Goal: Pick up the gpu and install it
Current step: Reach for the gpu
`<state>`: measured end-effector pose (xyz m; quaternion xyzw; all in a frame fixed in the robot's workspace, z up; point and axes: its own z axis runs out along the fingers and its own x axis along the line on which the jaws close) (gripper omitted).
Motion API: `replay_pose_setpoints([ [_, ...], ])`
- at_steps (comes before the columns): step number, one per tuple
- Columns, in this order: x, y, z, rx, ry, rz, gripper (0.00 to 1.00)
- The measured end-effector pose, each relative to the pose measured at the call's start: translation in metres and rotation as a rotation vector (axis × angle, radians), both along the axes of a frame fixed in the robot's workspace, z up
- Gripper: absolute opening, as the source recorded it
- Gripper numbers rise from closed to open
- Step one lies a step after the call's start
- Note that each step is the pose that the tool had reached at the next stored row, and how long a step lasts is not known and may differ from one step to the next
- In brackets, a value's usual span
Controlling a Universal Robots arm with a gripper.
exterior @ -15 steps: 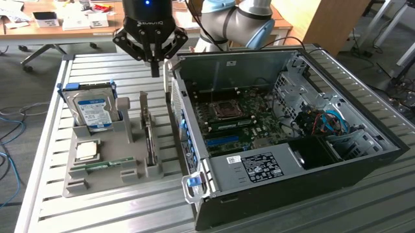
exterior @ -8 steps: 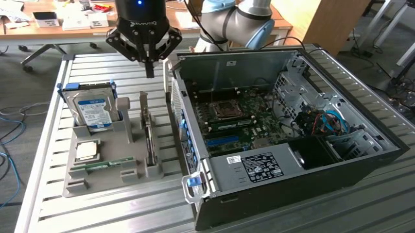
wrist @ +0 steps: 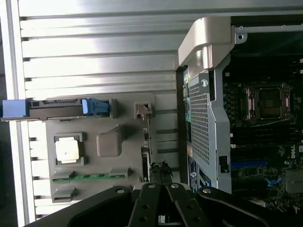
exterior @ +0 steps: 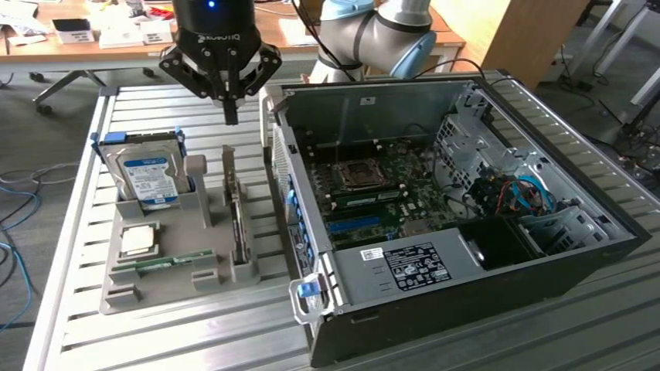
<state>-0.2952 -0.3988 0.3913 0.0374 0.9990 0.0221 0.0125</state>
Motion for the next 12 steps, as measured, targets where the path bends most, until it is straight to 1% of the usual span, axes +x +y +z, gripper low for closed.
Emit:
replay_pose_setpoints([
  [8,-0.0063,0.0000,-0.0003,0.0000,0.0000,0.000,0.11],
  [10,-0.0076,-0.0010,-0.0003,0.0000,0.0001,0.000,0.11],
  [12,-0.0089,-0.0031,-0.0003,0.0000,0.0001,0.000,0.11],
])
